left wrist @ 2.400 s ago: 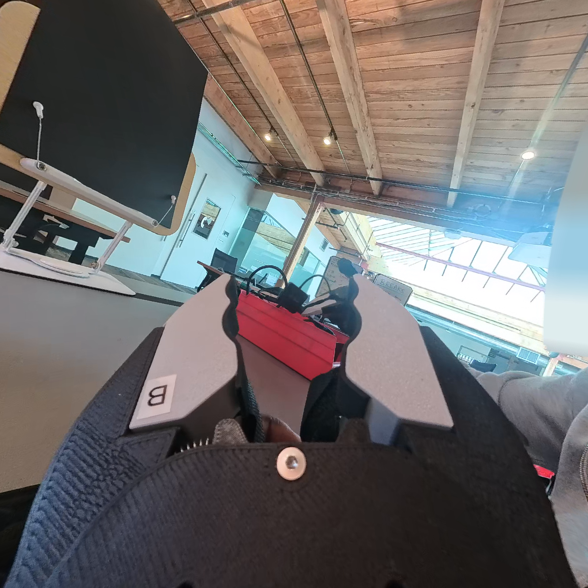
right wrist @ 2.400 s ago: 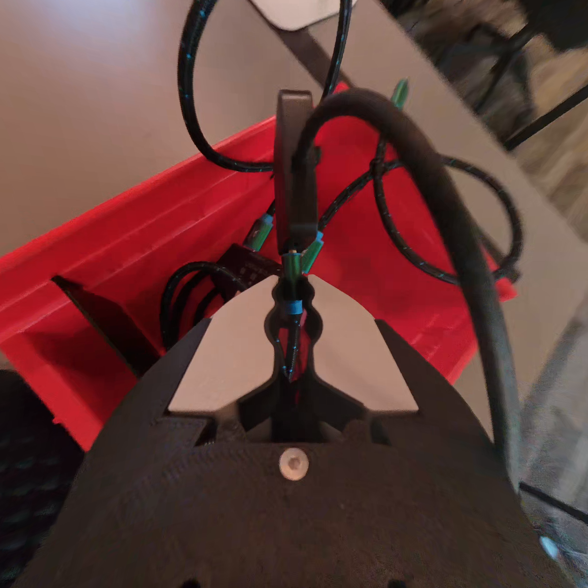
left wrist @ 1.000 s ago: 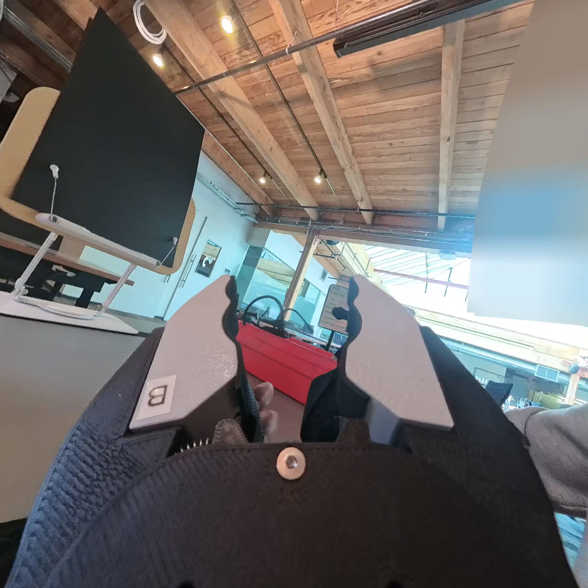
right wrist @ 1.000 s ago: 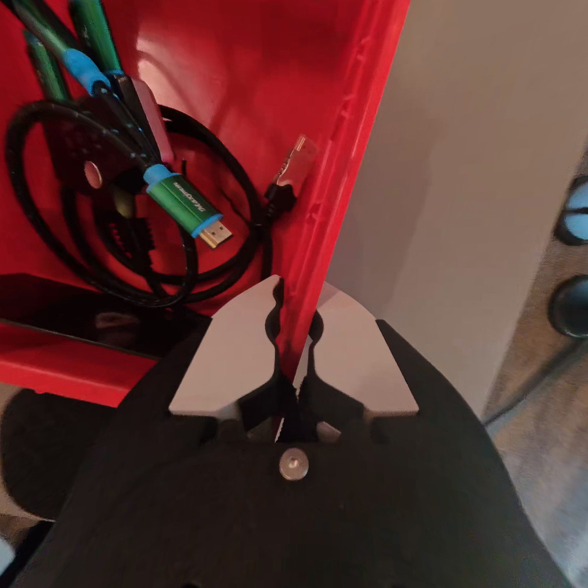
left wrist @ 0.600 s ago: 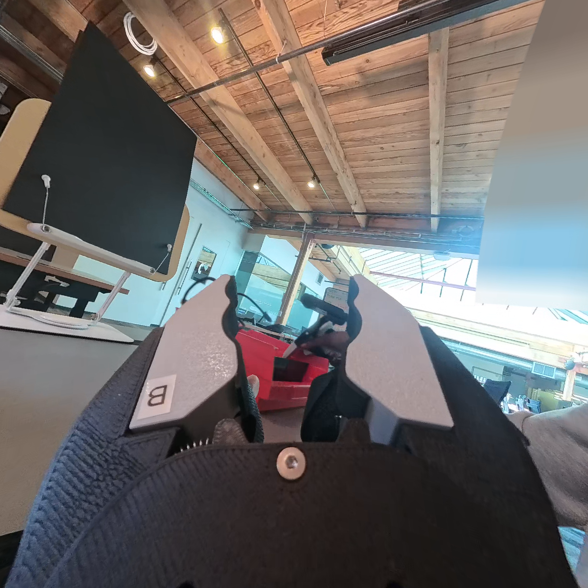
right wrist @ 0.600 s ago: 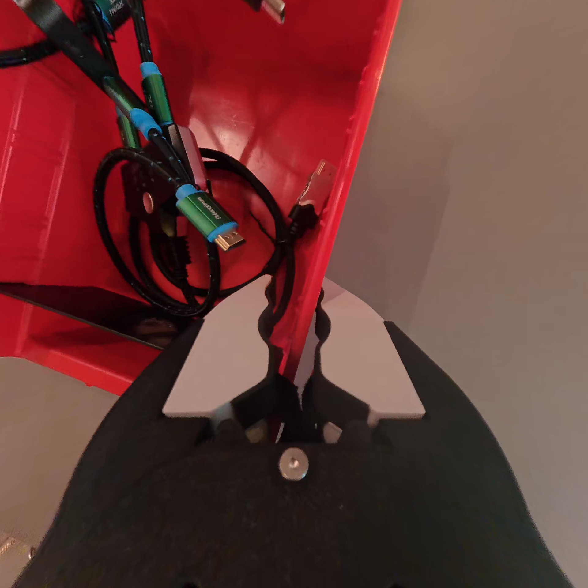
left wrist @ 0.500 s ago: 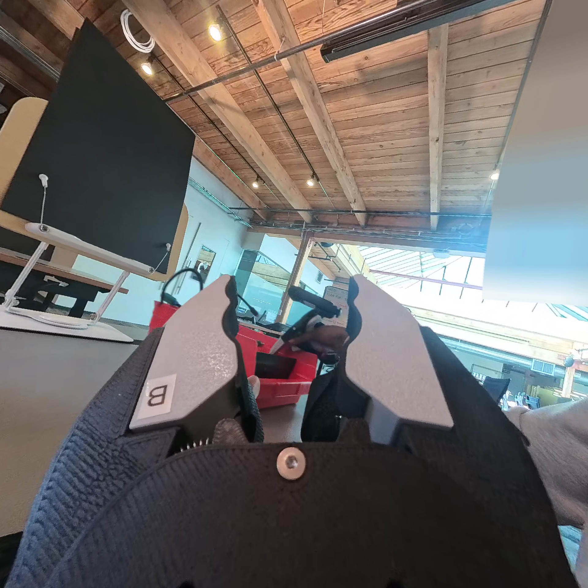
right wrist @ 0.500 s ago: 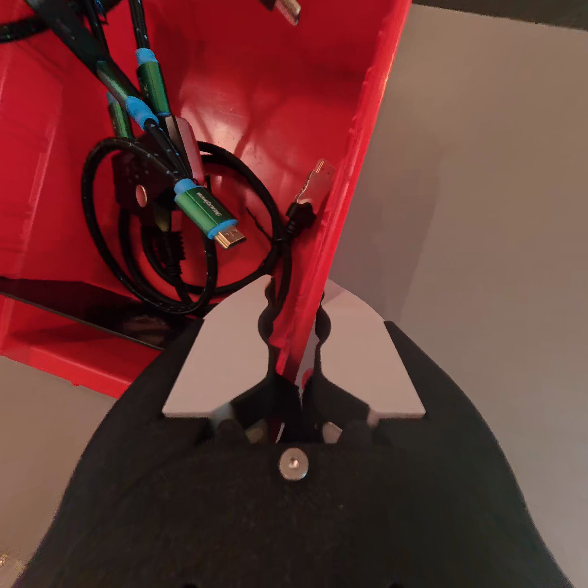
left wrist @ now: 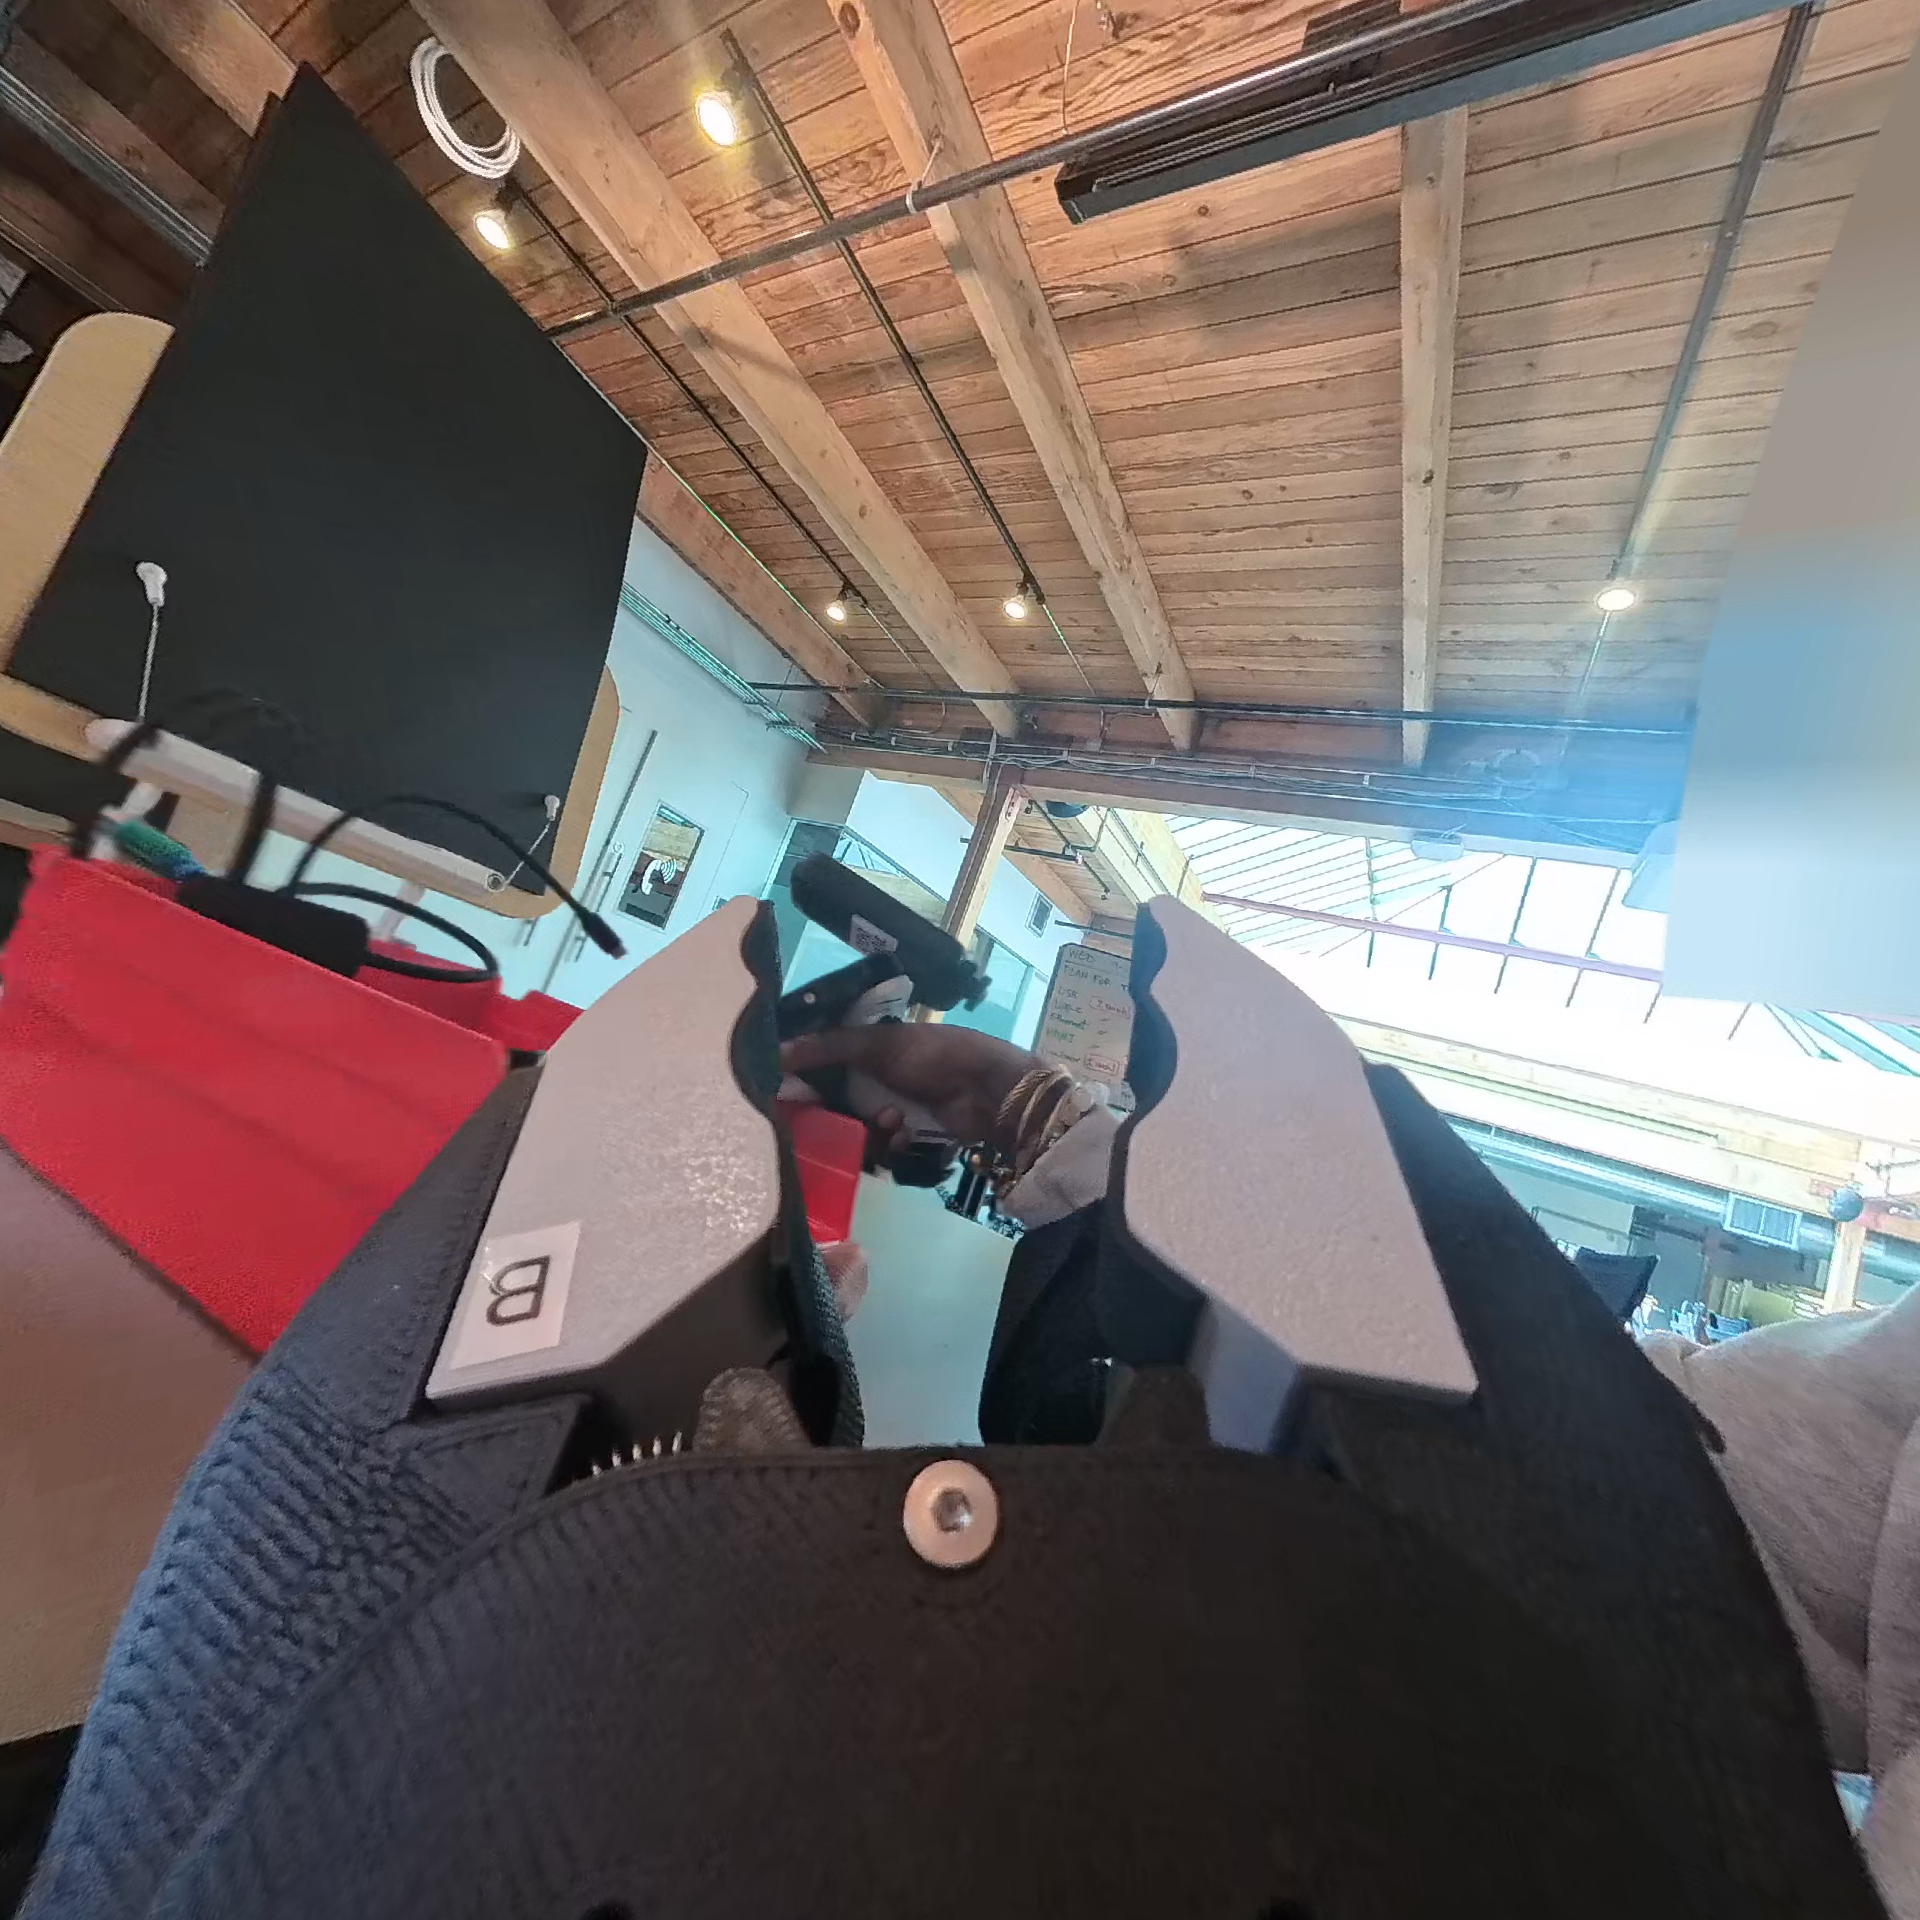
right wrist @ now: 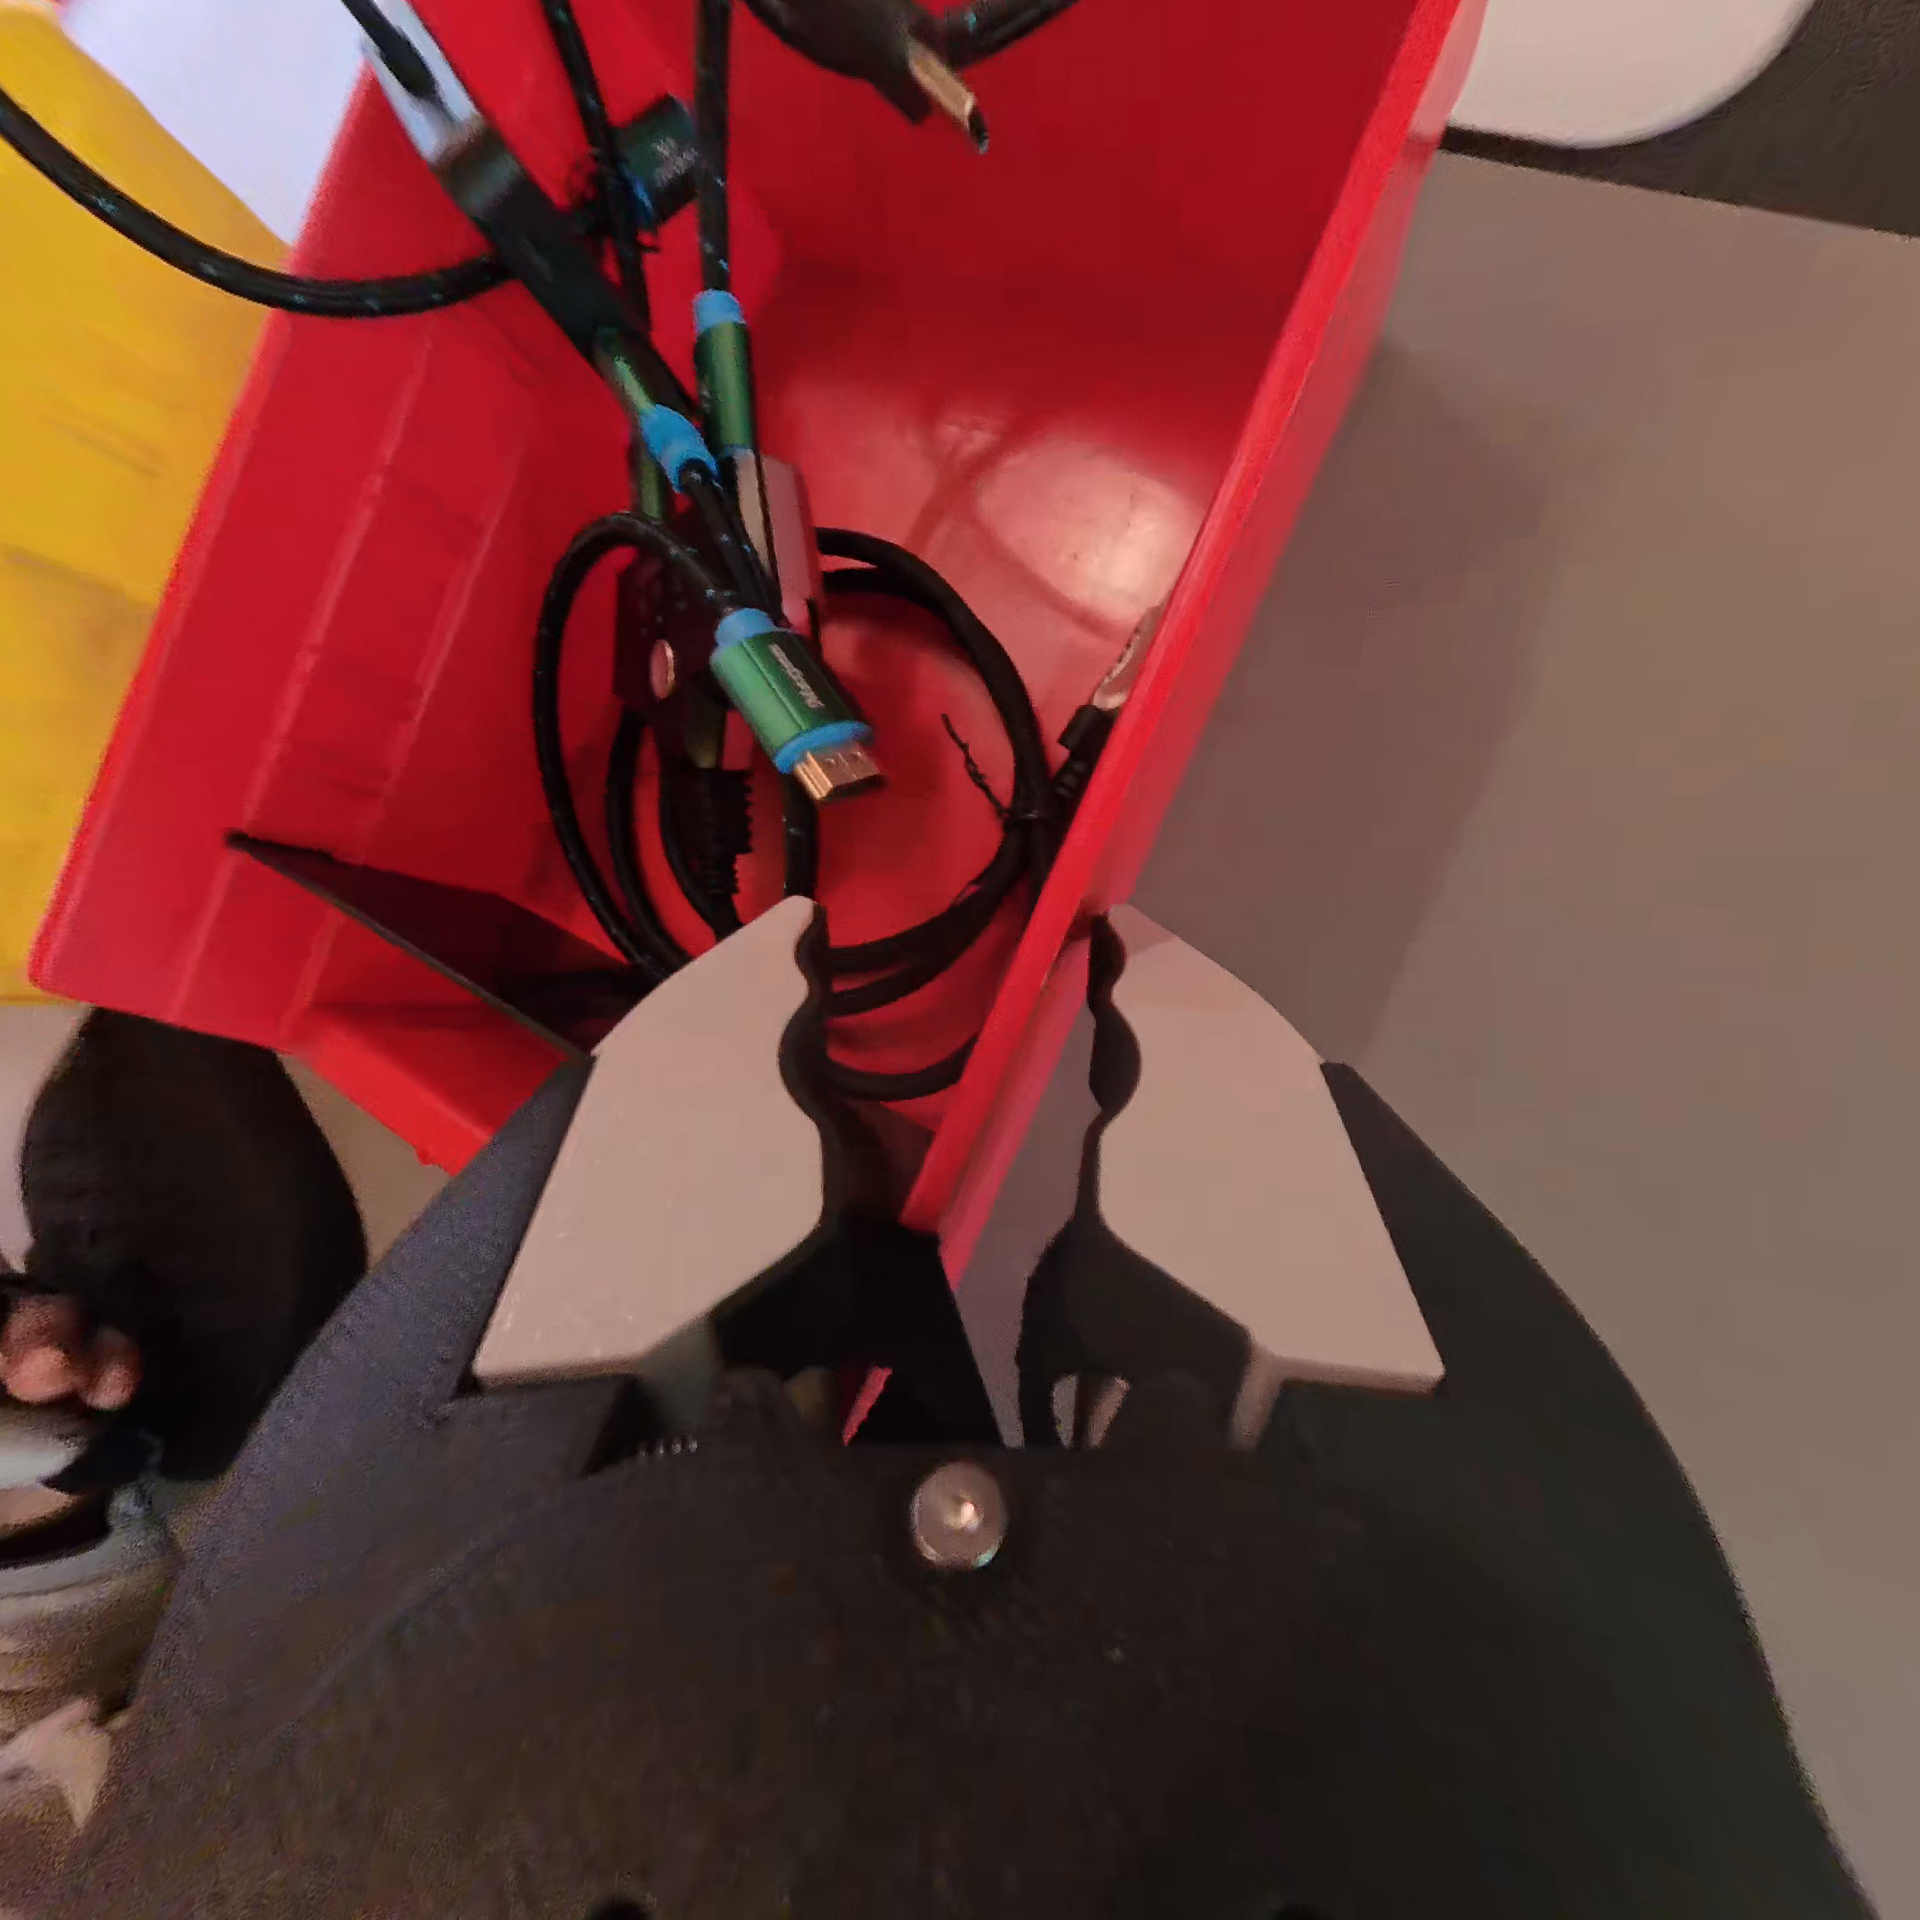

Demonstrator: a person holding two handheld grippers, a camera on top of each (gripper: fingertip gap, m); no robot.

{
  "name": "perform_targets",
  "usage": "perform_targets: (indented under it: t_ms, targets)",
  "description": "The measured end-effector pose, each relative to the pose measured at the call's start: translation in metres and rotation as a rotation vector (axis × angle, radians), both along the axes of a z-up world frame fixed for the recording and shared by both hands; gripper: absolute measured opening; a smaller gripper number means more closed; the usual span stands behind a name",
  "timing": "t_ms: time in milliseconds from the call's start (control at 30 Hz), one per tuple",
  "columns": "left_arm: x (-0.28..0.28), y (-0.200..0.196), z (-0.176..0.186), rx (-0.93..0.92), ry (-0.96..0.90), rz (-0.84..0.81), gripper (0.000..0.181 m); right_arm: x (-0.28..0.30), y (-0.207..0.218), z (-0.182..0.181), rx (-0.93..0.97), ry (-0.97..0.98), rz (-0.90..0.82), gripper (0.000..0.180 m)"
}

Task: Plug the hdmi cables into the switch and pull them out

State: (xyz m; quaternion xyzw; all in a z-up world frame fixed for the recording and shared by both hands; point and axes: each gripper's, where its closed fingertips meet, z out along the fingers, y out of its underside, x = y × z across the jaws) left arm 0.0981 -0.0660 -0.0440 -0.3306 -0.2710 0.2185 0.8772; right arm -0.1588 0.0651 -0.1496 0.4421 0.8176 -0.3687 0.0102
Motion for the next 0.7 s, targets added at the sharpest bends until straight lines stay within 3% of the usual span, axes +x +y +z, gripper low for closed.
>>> perform_targets:
  t_ms: [200,233,367,400,433,500,700]
  targets:
    - [0.001,-0.001,0.000,0.004,0.002,0.002,0.063,-0.002,-0.074,0.015,-0.288,0.035,0.031,0.068]
    - [0.000,-0.001,0.000,0.006,0.002,0.001,0.063,-0.002,-0.088,0.021,-0.387,0.063,0.051,0.075]
    - [0.001,-0.001,-0.001,0.012,0.004,0.004,0.063,0.014,-0.120,0.047,-0.903,0.237,0.186,0.077]
    - [0.001,-0.001,-0.001,0.012,0.007,0.006,0.063,0.020,-0.120,0.052,-1.046,0.262,0.211,0.071]
    - [0.000,-0.002,-0.001,0.014,0.008,0.006,0.063,0.023,-0.115,0.065,-1.207,0.249,0.209,0.086]
    - [0.000,-0.002,0.001,0.011,0.012,0.008,0.063,0.025,-0.100,0.087,-1.394,0.254,0.199,0.085]
    - [0.000,-0.004,0.003,0.016,0.028,0.014,0.064,0.015,-0.104,0.075,-1.009,0.685,0.100,0.134]
